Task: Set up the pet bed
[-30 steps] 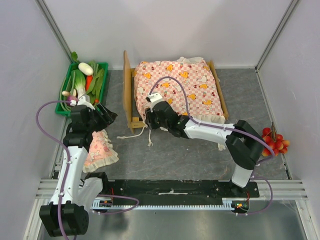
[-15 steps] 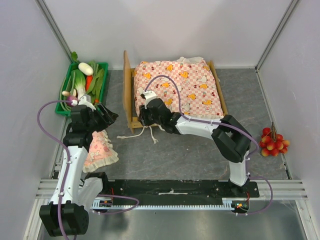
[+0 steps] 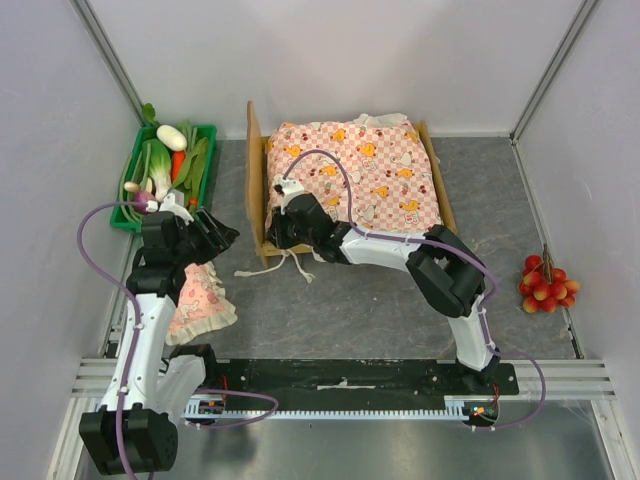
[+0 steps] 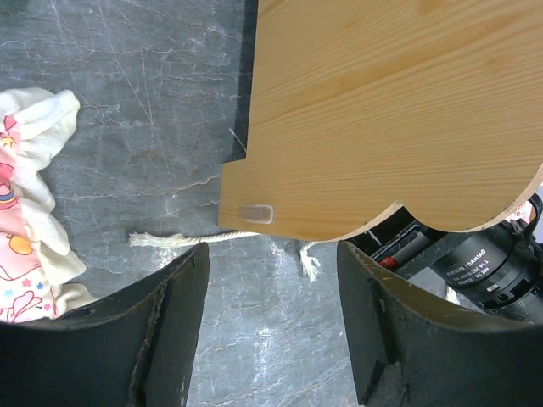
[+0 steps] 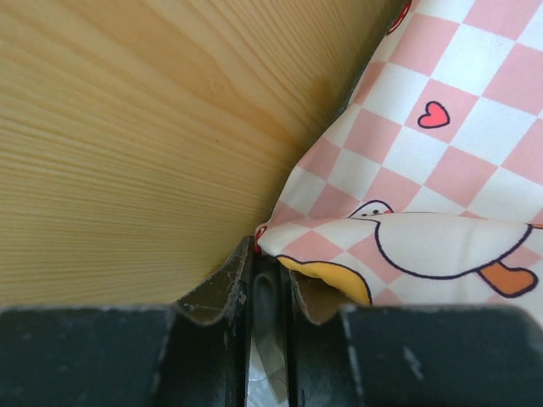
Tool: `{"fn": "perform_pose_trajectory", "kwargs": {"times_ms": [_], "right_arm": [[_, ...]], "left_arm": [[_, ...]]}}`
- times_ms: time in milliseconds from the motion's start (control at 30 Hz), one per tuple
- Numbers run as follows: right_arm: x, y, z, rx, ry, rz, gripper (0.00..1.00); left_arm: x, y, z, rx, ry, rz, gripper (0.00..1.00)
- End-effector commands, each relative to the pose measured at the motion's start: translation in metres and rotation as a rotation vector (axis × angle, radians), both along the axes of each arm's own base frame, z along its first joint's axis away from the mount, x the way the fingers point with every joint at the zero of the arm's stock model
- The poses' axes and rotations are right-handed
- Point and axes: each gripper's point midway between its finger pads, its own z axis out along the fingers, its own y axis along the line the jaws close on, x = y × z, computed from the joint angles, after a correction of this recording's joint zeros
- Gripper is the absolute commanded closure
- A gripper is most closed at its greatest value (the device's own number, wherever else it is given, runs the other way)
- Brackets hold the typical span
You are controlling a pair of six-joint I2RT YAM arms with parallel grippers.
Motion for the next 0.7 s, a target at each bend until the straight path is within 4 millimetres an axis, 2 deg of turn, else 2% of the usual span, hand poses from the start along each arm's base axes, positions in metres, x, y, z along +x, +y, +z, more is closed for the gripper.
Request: {"fn": "perform_pose_trajectory", "kwargs": {"times_ms": [0,100,167,233,267,300,367,400,433,467,500,567,600,633,667], "right_arm": [[-0.011,0.019,0.012,0.072,0.02,0.061,0.77],[-0.018,0.017,0.014,0.082,0.02,0.085,0.73],[-0.019,0.013,0.024,0.091,-0.011,0.099,0.65],[-0.022,0.007,0.048,0.109,-0.05,0.131,0.56],[-0.02,0.0,0.056,0.107,-0.062,0.124,0.53],[-0.023,-0.008,0.074,0.122,-0.092,0.126,0.49],[-0.024,-0.022,0.092,0.129,-0.133,0.142,0.42],[-0.029,-0.03,0.108,0.145,-0.156,0.147,0.39],[-0.032,-0.036,0.114,0.147,-0.165,0.159,0.35],[-0.035,-0.043,0.117,0.133,-0.179,0.168,0.34],[-0.043,-0.053,0.126,0.137,-0.195,0.173,0.33],[-0.048,-0.066,0.13,0.129,-0.198,0.164,0.32],[-0.053,-0.079,0.138,0.131,-0.212,0.153,0.32],[-0.049,-0.091,0.137,0.116,-0.216,0.117,0.32],[-0.046,-0.109,0.149,0.105,-0.244,0.05,0.32]], "left_arm": [[0.002,-0.005,0.012,-0.001,-0.063,-0.044,0.33],[0.001,-0.005,0.013,-0.005,-0.064,-0.043,0.33],[0.001,-0.005,0.016,-0.003,-0.069,-0.041,0.33],[-0.001,-0.005,0.021,0.002,-0.083,-0.043,0.33],[-0.002,-0.004,0.021,0.011,-0.077,-0.038,0.32],[-0.003,-0.001,0.027,0.021,-0.091,-0.031,0.32],[-0.006,0.004,0.036,0.047,-0.112,-0.006,0.3],[-0.006,0.006,0.044,0.057,-0.132,0.004,0.29],[-0.007,0.008,0.051,0.068,-0.151,0.015,0.28],[-0.009,0.011,0.053,0.078,-0.151,0.027,0.27],[-0.009,0.012,0.063,0.087,-0.177,0.03,0.27],[-0.01,0.013,0.07,0.094,-0.184,0.035,0.26],[-0.01,0.013,0.075,0.095,-0.194,0.035,0.26],[-0.01,0.013,0.08,0.096,-0.208,0.034,0.26],[-0.011,0.012,0.083,0.099,-0.215,0.028,0.26]]}}
